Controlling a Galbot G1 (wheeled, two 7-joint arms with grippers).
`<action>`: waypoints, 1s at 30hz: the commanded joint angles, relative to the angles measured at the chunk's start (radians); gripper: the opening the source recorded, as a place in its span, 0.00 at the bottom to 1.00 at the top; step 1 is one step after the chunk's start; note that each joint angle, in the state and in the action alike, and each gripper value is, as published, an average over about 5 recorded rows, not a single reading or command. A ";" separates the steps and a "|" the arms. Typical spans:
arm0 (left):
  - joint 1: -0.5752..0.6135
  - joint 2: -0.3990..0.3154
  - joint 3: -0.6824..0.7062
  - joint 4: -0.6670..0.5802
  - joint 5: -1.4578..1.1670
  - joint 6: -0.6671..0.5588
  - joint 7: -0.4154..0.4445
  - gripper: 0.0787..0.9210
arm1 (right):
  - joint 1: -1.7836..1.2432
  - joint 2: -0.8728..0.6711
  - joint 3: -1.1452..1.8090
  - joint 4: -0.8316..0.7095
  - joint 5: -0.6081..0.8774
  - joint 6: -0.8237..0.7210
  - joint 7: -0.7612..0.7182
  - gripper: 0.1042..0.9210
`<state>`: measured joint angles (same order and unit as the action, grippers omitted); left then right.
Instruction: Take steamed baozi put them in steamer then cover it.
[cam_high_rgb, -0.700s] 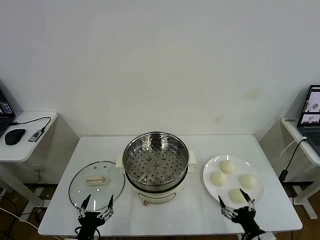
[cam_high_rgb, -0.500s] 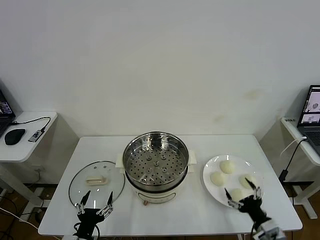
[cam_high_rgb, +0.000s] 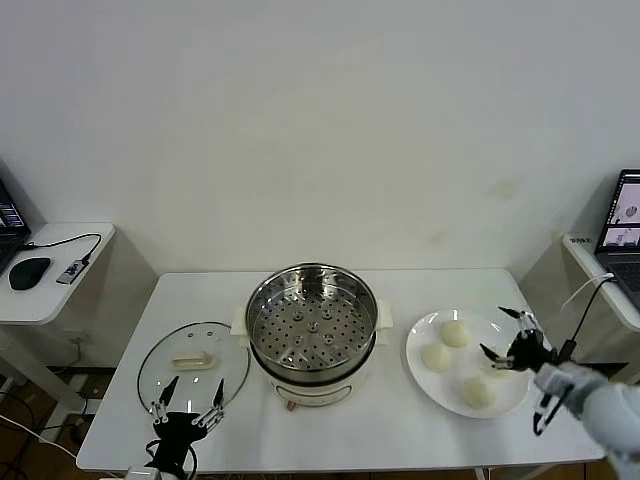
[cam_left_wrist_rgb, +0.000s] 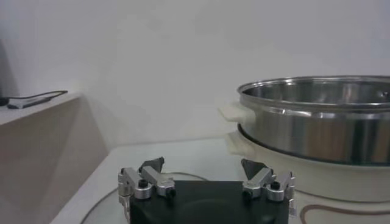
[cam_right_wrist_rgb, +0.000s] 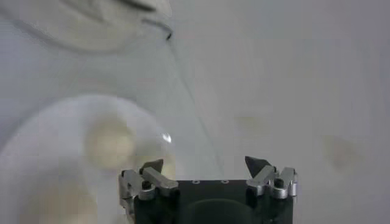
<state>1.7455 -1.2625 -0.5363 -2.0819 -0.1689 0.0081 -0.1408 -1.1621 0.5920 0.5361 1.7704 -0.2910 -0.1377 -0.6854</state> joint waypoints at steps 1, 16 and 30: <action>-0.004 0.003 0.000 0.000 0.020 0.002 -0.013 0.88 | 0.472 -0.198 -0.423 -0.183 0.031 -0.052 -0.281 0.88; 0.004 -0.004 -0.020 -0.003 0.046 0.016 -0.024 0.88 | 1.003 -0.019 -1.031 -0.514 0.042 0.050 -0.412 0.88; 0.007 -0.005 -0.041 -0.006 0.047 0.028 -0.019 0.88 | 1.041 0.176 -1.115 -0.671 -0.023 0.074 -0.387 0.88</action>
<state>1.7516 -1.2656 -0.5796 -2.0871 -0.1254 0.0356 -0.1587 -0.2180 0.6813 -0.4644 1.2062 -0.2975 -0.0776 -1.0449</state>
